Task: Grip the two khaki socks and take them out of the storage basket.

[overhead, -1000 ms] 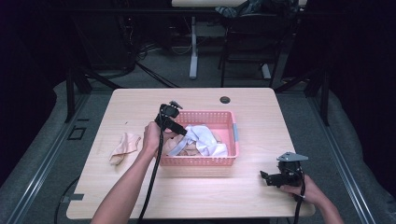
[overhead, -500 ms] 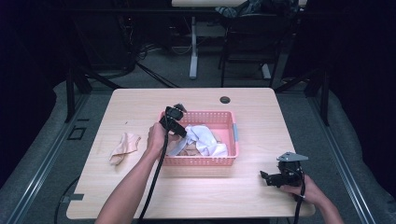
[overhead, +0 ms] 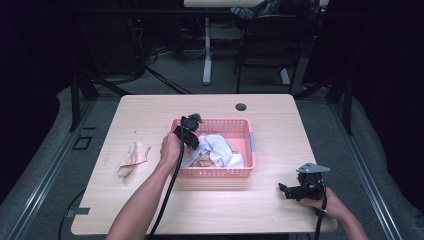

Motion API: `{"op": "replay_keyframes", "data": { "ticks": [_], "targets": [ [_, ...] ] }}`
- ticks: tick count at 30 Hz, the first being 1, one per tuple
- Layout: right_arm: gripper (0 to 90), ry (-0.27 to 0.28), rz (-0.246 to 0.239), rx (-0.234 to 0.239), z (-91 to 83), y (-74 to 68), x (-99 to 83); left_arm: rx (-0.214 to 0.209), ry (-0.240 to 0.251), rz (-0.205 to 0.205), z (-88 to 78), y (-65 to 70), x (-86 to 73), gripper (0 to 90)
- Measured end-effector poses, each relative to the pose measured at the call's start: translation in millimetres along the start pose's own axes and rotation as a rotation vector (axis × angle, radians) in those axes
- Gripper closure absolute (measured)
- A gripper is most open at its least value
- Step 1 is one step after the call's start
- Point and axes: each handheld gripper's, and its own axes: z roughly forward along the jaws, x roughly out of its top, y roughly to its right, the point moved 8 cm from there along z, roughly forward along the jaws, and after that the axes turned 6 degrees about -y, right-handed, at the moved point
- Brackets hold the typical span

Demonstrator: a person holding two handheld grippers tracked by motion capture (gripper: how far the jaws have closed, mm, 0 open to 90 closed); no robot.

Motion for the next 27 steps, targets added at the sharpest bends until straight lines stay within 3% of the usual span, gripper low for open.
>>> {"op": "replay_keyframes", "data": {
  "ticks": [4, 8, 19, 27],
  "targets": [
    [0.0, -0.001, 0.0, 0.0, -0.1, 0.0, 0.0, 0.005, -0.001, -0.003, -0.8, -0.8, -0.8, 79.1],
    [0.0, 0.0, 0.0, 0.0, -0.1, 0.0, 0.0, -0.006, 0.017, 0.009, -4.6, -2.6, -1.7, 82.1],
    [0.0, 0.0, 0.0, 0.0, 0.0, 0.0, 0.0, -0.032, 0.109, -0.001, -32.1, -12.7, -7.2, 83.4],
    [0.0, 0.0, 0.0, 0.0, 0.0, 0.0, 0.0, -0.014, 0.165, 0.035, -56.4, -14.4, -9.6, 83.5]
  ]
}}
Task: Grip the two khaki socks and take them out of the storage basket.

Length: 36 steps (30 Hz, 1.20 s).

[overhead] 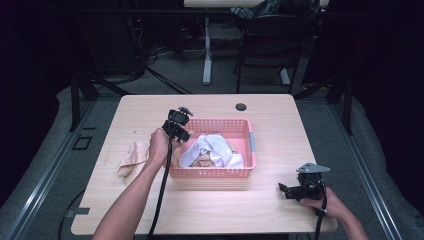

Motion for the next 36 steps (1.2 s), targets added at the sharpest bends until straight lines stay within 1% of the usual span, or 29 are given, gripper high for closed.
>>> {"op": "replay_keyframes", "data": {
  "ticks": [3, 5, 13, 15, 18, 21, 27, 30, 33, 34, 35, 36],
  "targets": [
    [0.0, -0.001, 0.0, 0.0, -0.1, 0.0, -0.1, -0.001, 0.011, 0.001, -5.6, -0.8, -0.5, 83.5],
    [0.0, -0.001, 0.0, 0.0, -0.1, 0.0, -0.1, -0.012, 0.022, -0.005, -9.7, -1.8, -0.2, 83.6],
    [0.0, 0.0, 0.0, 0.0, 0.0, 0.0, 0.0, -0.016, 0.063, -0.005, -29.9, -5.0, 3.7, 83.8],
    [0.0, 0.0, 0.0, 0.0, 0.0, 0.0, 0.0, -0.061, 0.08, -0.02, -35.8, -3.3, 5.2, 83.8],
    [0.0, 0.0, 0.0, 0.0, 0.0, 0.0, 0.0, -0.071, 0.104, -0.008, -47.0, -1.4, 9.0, 83.8],
    [0.0, 0.0, 0.0, 0.0, 0.0, 0.0, 0.0, -0.072, 0.12, -0.003, -55.8, -0.1, 12.5, 83.8],
    [0.0, -0.003, -0.003, 0.0, -0.1, 0.3, -0.2, -0.06, 0.143, 0.009, -74.6, -1.4, 18.9, 83.9],
    [0.0, -0.002, -0.002, 0.0, -0.1, 0.3, -0.1, -0.055, 0.154, 0.009, -82.6, -3.4, 21.1, 83.9],
    [0.0, -0.003, -0.003, -0.001, -0.2, 0.2, -0.2, -0.056, 0.167, 0.0, -91.1, -5.3, 23.5, 83.9],
    [0.0, 0.0, -0.006, -0.008, 0.0, 0.8, -0.1, -0.058, 0.177, 0.0, -95.2, -5.4, 24.8, 83.9],
    [0.0, 0.009, 0.001, -0.005, 0.6, 0.0, 0.4, -0.056, 0.181, 0.001, -97.5, -5.5, 25.3, 84.0],
    [0.0, 0.006, 0.002, -0.004, 0.5, -0.1, 0.2, -0.053, 0.184, 0.004, -101.4, -5.7, 26.2, 83.9]
  ]
}}
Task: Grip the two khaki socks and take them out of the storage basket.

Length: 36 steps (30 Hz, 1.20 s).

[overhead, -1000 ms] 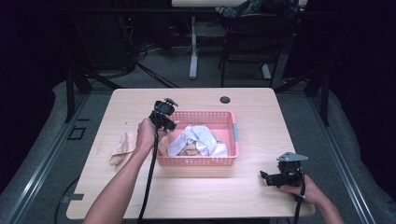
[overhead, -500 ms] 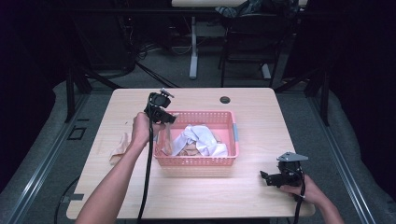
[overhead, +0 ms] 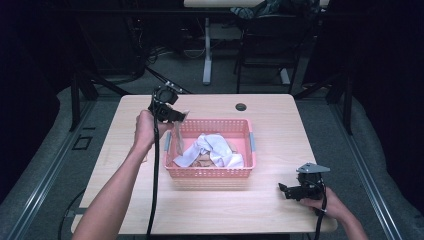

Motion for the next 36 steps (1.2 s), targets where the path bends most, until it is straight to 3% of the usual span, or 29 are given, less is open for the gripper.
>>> {"op": "replay_keyframes", "data": {
  "ticks": [6, 12, 24, 31, 36],
  "targets": [
    [0.0, -0.007, -0.005, -0.003, -0.6, 0.5, -0.4, 0.012, 0.031, 0.008, -20.0, -1.0, 5.9, 83.9],
    [0.0, -0.005, -0.003, 0.005, -0.5, 0.0, -0.2, 0.033, 0.074, -0.004, -46.6, -10.2, 6.3, 83.9],
    [0.0, -0.005, -0.002, -0.006, -0.5, 0.3, -0.4, 0.095, 0.098, -0.054, -87.3, -50.4, -23.8, 83.9],
    [0.0, -0.004, -0.002, -0.008, -0.6, 0.3, -0.4, 0.12, 0.075, -0.113, -90.3, -76.4, -55.0, 83.8],
    [0.0, 0.001, 0.002, -0.005, -0.3, -0.2, 0.0, 0.107, 0.026, -0.171, -70.8, -91.2, -81.9, 83.7]
  ]
}}
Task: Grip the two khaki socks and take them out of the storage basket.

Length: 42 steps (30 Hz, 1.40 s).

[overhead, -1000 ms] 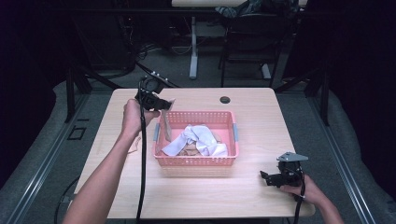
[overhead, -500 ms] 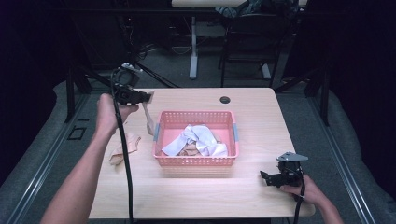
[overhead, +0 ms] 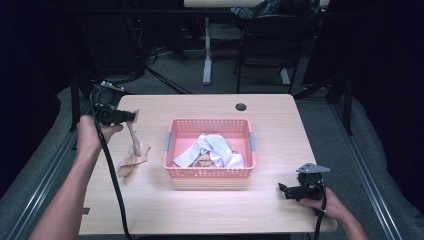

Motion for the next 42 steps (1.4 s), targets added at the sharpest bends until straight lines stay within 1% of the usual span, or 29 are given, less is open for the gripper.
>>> {"op": "replay_keyframes", "data": {
  "ticks": [2, 7, 8, 12, 15, 16, 17, 20, 21, 23, 24, 26, 27, 29, 31, 32, 33, 34, 36, 38, 42],
  "targets": [
    [0.0, 0.0, 0.0, 0.0, 0.0, 0.0, 0.0, -0.006, -0.023, -0.022, 10.7, -4.4, -9.8, 83.7],
    [0.0, 0.0, 0.0, 0.0, 0.0, 0.1, 0.0, -0.027, -0.092, -0.083, 44.6, -15.3, -38.9, 83.2],
    [0.0, 0.0, 0.0, 0.0, 0.0, 0.0, 0.0, -0.028, -0.099, -0.095, 49.1, -16.7, -42.5, 83.2],
    [0.0, 0.0, 0.0, 0.0, 0.0, 0.0, 0.0, -0.037, -0.15, -0.138, 71.8, -24.2, -62.9, 82.7],
    [0.0, -0.001, -0.001, 0.0, -0.1, 0.1, -0.1, -0.047, -0.179, -0.163, 84.7, -28.8, -75.3, 81.8],
    [0.0, 0.0, 0.0, 0.0, 0.0, 0.0, 0.0, -0.047, -0.179, -0.163, 84.7, -28.8, -75.3, 81.0],
    [0.0, 0.0, 0.0, 0.0, 0.0, 0.0, 0.0, -0.053, -0.2, -0.18, 93.3, -31.9, -83.9, 80.1],
    [0.0, -0.001, -0.001, -0.001, -0.1, 0.1, -0.1, -0.061, -0.212, -0.191, 99.2, -33.8, -90.6, 77.4],
    [0.0, -0.001, -0.001, -0.001, -0.1, 0.1, -0.1, -0.061, -0.212, -0.191, 99.2, -33.8, -90.6, 75.7],
    [0.0, -0.002, -0.001, -0.001, -0.2, 0.1, -0.2, -0.068, -0.223, -0.199, 101.1, -34.6, -93.9, 68.1],
    [0.0, -0.001, -0.001, -0.001, -0.1, 0.1, -0.1, -0.06, -0.219, -0.2, 100.5, -35.0, -93.8, 64.3],
    [0.0, -0.002, 0.0, -0.001, -0.2, 0.1, -0.2, -0.053, -0.218, -0.196, 98.0, -34.5, -92.6, 54.6],
    [0.0, -0.002, 0.0, -0.001, -0.2, 0.1, -0.2, -0.047, -0.218, -0.194, 95.0, -34.3, -91.1, 46.2],
    [0.0, -0.002, 0.0, -0.001, -0.2, 0.0, -0.2, -0.042, -0.199, -0.192, 89.1, -33.5, -86.7, 33.5],
    [0.0, -0.002, 0.0, -0.001, -0.2, 0.1, -0.2, -0.036, -0.187, -0.186, 83.0, -32.7, -82.7, 24.6],
    [0.0, -0.002, 0.0, -0.001, -0.2, 0.1, -0.2, -0.036, -0.187, -0.186, 83.0, -32.7, -82.7, 22.2],
    [0.0, -0.001, 0.0, -0.001, -0.1, 0.1, -0.2, -0.033, -0.165, -0.183, 75.1, -30.9, -76.9, 20.4],
    [0.0, -0.002, 0.0, -0.001, -0.2, 0.0, -0.2, -0.036, -0.163, -0.179, 72.1, -30.3, -75.3, 19.9],
    [0.0, -0.001, 0.0, -0.001, -0.2, 0.1, -0.2, -0.038, -0.14, -0.173, 64.2, -28.5, -69.2, 17.9],
    [0.0, -0.002, 0.0, -0.002, -0.2, 0.1, -0.2, -0.041, -0.129, -0.166, 57.6, -27.3, -64.7, 16.4],
    [0.0, -0.002, 0.0, -0.001, -0.2, 0.1, -0.2, -0.03, -0.104, -0.146, 44.4, -24.8, -53.4, 15.0]
  ]
}}
